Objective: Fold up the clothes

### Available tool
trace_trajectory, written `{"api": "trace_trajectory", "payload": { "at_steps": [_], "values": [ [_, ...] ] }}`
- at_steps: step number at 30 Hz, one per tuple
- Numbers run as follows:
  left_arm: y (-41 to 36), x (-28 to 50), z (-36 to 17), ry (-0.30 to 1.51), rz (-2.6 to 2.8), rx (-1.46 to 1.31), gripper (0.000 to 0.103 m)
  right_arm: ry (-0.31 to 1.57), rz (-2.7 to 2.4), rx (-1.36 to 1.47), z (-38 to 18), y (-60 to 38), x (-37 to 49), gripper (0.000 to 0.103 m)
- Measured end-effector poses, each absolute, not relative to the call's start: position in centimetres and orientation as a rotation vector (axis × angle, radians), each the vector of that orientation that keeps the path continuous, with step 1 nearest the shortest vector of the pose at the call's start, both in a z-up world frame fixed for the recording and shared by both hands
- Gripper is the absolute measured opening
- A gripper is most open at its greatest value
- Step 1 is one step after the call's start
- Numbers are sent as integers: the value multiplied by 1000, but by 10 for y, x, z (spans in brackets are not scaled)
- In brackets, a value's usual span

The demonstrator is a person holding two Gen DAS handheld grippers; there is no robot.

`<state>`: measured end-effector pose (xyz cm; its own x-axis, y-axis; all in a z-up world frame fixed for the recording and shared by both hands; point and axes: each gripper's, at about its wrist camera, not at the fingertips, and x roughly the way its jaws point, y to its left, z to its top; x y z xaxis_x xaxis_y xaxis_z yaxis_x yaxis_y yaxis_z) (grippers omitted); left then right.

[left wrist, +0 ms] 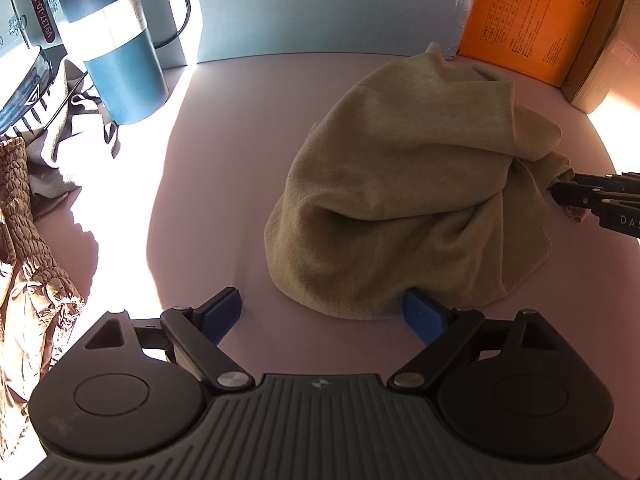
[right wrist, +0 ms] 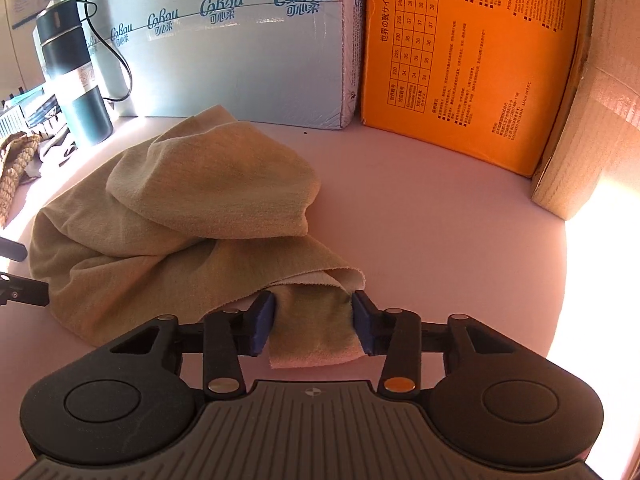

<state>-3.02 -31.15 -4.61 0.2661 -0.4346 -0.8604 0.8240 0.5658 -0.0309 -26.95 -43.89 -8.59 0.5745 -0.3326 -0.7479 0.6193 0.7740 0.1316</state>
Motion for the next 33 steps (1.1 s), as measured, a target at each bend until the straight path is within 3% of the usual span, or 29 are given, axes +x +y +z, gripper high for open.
{"api": "trace_trajectory", "payload": {
  "at_steps": [1,4,7,9,10,12,13,24,29,31,32,33],
  "values": [
    [-313,-30,-47,960,-899,481,88,765,-561,449,-85,-441,-272,11],
    [-319,-32,-44,949,-940,478,88,747,-500,562,-86,-444,-276,10],
    [-320,-32,-40,955,-1014,386,77,694,-445,709,-85,-444,-285,10],
    [-323,-30,-41,975,-1041,347,47,621,-401,818,-83,-446,-294,10],
    [-324,-29,-41,981,-1048,333,41,573,-376,882,-83,-448,-299,10],
    [-325,-27,-41,981,-1053,308,14,489,-341,992,-82,-453,-308,10],
    [-325,-26,-40,989,-1052,289,8,452,-329,1036,-81,-455,-312,10],
    [-313,-25,11,864,-1085,116,5,117,-273,1201,-45,-464,-341,4],
    [-304,-27,40,777,-1088,76,5,131,-335,1091,-23,-460,-349,5],
    [-299,-28,49,751,-1084,65,5,299,-445,927,-20,-452,-341,14],
    [-296,-27,53,740,-1081,60,5,379,-488,851,-20,-449,-337,36],
    [-294,-27,54,734,-1071,62,5,458,-533,770,-23,-444,-331,46]
  ]
}}
